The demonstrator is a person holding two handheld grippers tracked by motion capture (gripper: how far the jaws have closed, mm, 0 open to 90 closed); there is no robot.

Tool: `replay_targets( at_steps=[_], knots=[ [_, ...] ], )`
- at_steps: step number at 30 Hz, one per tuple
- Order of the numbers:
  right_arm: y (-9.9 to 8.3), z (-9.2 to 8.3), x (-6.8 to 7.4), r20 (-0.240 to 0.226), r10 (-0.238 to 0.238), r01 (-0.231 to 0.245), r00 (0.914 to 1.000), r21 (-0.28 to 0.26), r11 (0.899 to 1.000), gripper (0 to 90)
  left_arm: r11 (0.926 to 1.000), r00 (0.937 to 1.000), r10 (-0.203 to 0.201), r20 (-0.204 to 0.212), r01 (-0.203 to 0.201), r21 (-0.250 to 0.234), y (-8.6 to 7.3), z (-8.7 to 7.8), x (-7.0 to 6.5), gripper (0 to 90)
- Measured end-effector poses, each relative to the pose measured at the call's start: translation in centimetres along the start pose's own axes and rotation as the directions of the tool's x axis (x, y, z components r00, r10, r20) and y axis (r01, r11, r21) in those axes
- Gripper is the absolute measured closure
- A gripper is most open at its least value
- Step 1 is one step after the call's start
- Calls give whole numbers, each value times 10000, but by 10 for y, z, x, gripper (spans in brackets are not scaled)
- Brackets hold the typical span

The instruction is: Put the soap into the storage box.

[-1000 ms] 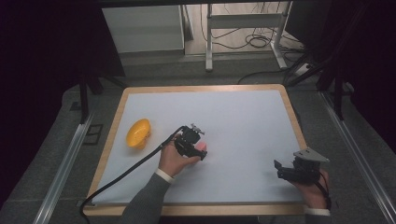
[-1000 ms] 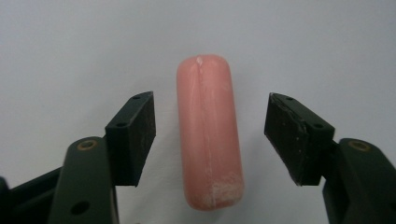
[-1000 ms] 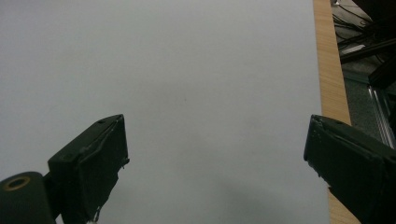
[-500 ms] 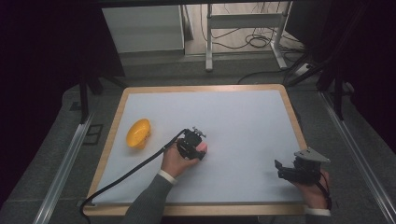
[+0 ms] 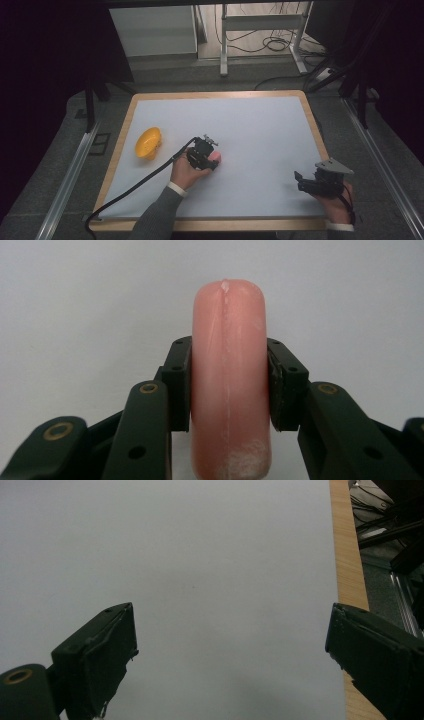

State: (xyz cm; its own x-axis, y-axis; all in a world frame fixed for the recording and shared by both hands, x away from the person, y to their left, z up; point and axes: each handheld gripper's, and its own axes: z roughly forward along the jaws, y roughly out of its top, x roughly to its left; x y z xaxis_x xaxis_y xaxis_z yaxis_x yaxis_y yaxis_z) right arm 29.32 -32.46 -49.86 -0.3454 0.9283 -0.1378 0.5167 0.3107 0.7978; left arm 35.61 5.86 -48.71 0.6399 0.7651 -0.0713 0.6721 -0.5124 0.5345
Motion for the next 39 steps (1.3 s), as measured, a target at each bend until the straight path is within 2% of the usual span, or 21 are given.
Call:
replay_targets(
  at_steps=[5,10,21,27,34,39],
  knots=[
    [0,0,0,-11,7,-7,10000,-27,10000,60,9997,9999,112,-127,-115,-208,-1,-11,2,602],
    [0,0,0,8,1,-1,10000,-1,10000,60,9990,9998,54,-210,-64,-441,-2,-20,5,602],
    [0,0,1,16,-8,8,10000,-15,10000,60,9980,9992,167,-356,-188,-599,-2,-36,11,602],
    [0,0,0,25,-14,14,10000,-13,10000,60,9976,9998,-52,-174,40,-695,-7,-41,19,602],
    [0,0,0,48,-50,50,10000,-22,10000,60,9962,9989,-349,-329,321,-810,-18,-48,32,602],
    [0,0,0,45,-75,75,10000,31,10000,60,9943,9983,-398,-418,354,-1001,-18,-54,35,602]
  ],
)
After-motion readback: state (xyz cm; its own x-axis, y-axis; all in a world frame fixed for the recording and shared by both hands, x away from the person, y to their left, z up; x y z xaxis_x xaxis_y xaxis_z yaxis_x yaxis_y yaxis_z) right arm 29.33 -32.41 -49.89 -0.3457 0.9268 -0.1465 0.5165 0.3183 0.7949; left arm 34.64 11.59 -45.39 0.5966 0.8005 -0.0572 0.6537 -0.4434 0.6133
